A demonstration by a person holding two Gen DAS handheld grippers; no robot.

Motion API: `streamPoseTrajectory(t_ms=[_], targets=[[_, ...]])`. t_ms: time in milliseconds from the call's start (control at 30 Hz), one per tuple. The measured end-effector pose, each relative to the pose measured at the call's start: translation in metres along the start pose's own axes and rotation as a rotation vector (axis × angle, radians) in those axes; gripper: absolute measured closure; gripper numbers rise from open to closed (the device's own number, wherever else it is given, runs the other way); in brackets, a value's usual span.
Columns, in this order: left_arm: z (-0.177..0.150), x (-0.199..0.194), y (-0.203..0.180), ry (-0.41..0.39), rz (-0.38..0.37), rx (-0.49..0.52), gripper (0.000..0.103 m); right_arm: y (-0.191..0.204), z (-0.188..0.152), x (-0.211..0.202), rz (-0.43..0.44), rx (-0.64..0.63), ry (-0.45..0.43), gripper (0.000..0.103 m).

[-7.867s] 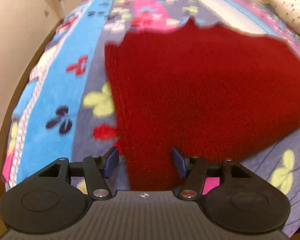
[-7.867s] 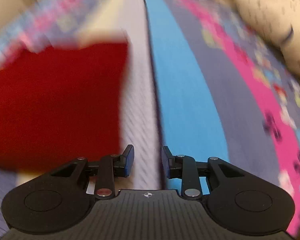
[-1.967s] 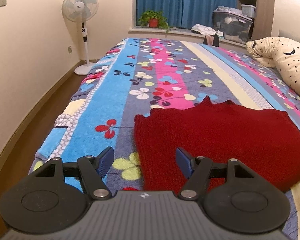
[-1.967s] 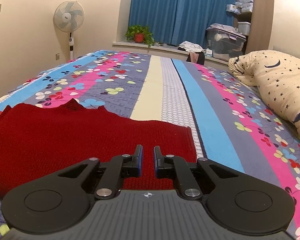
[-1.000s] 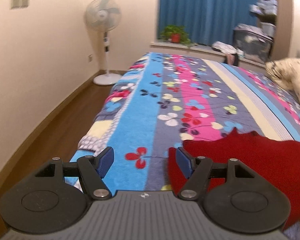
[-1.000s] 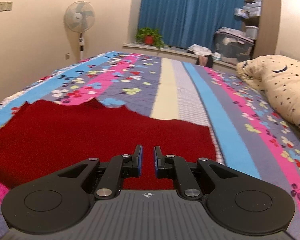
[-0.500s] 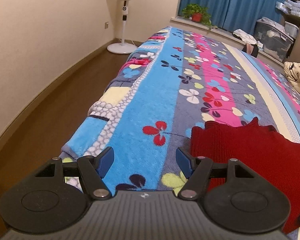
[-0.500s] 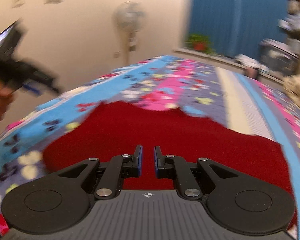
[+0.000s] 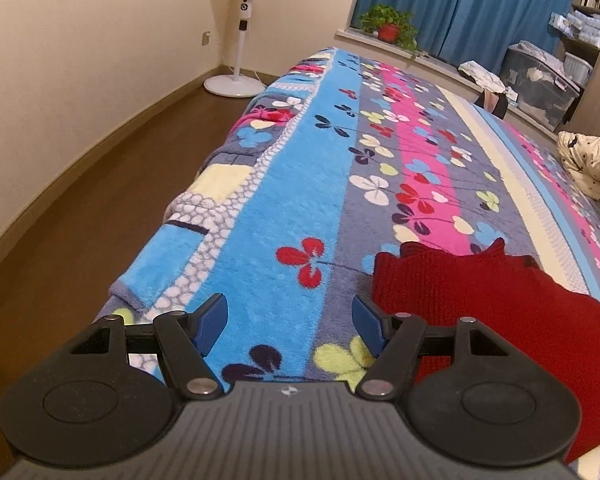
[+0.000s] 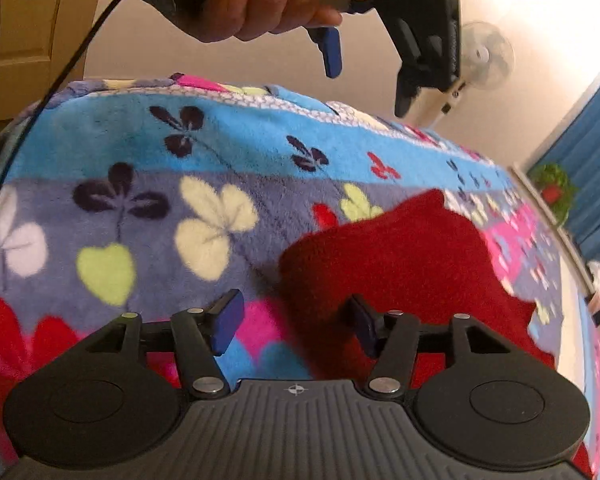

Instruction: Fold small clothes

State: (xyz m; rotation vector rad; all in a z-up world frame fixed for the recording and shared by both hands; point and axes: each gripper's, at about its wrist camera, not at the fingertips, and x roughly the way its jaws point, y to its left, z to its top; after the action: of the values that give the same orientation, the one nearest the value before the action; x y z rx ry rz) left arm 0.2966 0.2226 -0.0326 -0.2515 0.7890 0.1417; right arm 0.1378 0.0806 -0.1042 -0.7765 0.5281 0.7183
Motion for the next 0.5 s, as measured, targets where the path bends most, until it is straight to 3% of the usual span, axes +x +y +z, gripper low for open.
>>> streamPoseTrajectory(t_ms=[167, 233, 300, 433, 500], targets=[[0.003, 0.009, -0.003, 0.049, -0.098, -0.012, 0.027, -0.015, 0.005, 0.006, 0.002, 0.028, 0.013, 0.062], [0.003, 0.019, -0.005, 0.097, -0.171, -0.025, 0.024, -0.019, 0.004, 0.003, 0.007, 0.035, -0.009, 0.077], [0.002, 0.033, -0.008, 0.167, -0.258, -0.049, 0.021, -0.023, 0.005, -0.006, -0.012, 0.064, -0.045, 0.083], [-0.004, 0.069, -0.011, 0.325, -0.479, -0.176, 0.018, -0.038, 0.007, -0.037, -0.060, 0.162, -0.135, 0.085], [-0.006, 0.083, -0.017, 0.368, -0.555, -0.213, 0.016, -0.043, 0.007, -0.049, -0.079, 0.174, -0.161, 0.086]])
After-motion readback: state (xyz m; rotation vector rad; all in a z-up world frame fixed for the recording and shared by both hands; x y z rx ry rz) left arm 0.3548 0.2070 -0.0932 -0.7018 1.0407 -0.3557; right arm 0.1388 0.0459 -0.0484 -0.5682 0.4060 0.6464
